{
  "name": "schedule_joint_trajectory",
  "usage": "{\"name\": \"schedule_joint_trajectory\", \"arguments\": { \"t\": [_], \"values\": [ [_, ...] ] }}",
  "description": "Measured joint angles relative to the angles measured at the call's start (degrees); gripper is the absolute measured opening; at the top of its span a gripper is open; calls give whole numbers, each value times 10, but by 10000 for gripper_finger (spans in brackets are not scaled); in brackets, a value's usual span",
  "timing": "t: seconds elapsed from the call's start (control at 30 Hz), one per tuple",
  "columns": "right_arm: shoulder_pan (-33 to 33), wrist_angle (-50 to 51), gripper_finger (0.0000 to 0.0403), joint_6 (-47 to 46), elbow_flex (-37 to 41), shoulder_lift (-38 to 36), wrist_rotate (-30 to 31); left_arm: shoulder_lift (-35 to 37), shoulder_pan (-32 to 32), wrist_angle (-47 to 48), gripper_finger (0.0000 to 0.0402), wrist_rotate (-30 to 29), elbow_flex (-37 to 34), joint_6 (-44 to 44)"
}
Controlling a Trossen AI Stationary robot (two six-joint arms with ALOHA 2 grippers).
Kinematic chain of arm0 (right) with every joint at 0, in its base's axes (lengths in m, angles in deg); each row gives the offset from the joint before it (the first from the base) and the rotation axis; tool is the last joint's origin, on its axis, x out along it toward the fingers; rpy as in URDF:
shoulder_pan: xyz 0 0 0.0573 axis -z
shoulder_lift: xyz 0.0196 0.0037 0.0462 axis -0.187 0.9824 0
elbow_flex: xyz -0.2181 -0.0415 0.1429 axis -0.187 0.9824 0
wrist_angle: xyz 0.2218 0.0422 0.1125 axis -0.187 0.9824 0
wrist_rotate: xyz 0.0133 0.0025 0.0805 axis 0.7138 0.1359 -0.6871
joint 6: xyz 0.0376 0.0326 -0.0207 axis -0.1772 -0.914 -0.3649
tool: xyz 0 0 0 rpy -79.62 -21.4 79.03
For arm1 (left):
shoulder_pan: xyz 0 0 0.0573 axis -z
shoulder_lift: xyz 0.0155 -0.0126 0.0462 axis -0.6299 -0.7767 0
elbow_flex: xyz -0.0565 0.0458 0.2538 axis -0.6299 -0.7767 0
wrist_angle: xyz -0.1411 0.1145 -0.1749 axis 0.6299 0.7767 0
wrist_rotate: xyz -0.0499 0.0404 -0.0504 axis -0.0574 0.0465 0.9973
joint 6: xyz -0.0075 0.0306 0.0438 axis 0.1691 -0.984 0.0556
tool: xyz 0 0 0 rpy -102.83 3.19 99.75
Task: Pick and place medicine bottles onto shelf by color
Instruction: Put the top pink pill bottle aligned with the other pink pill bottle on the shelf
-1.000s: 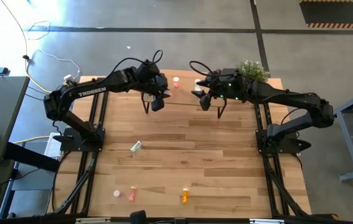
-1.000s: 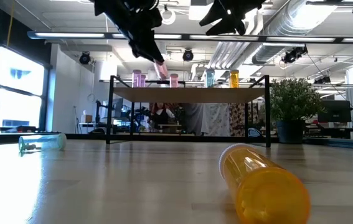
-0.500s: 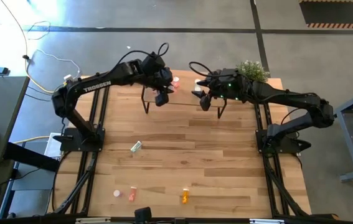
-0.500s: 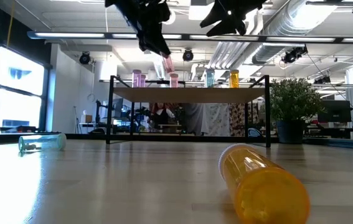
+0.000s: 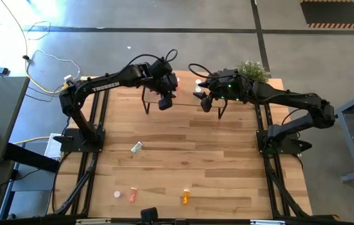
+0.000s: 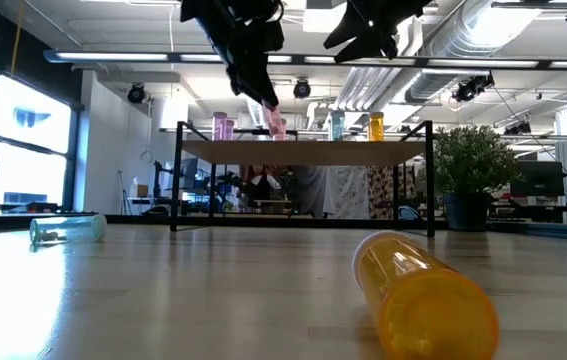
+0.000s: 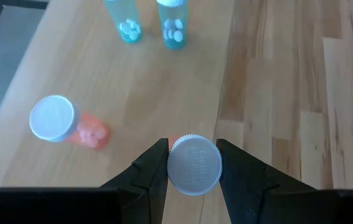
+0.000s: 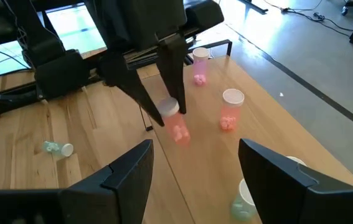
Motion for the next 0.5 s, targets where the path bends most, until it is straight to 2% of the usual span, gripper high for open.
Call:
{"name": "schedule_joint_trajectory", "arguments": {
  "t": [0.5],
  "values": [
    [0,0,227,0,0,0,0,-17,-7,-18,113,-19,0,-5]
  ]
}}
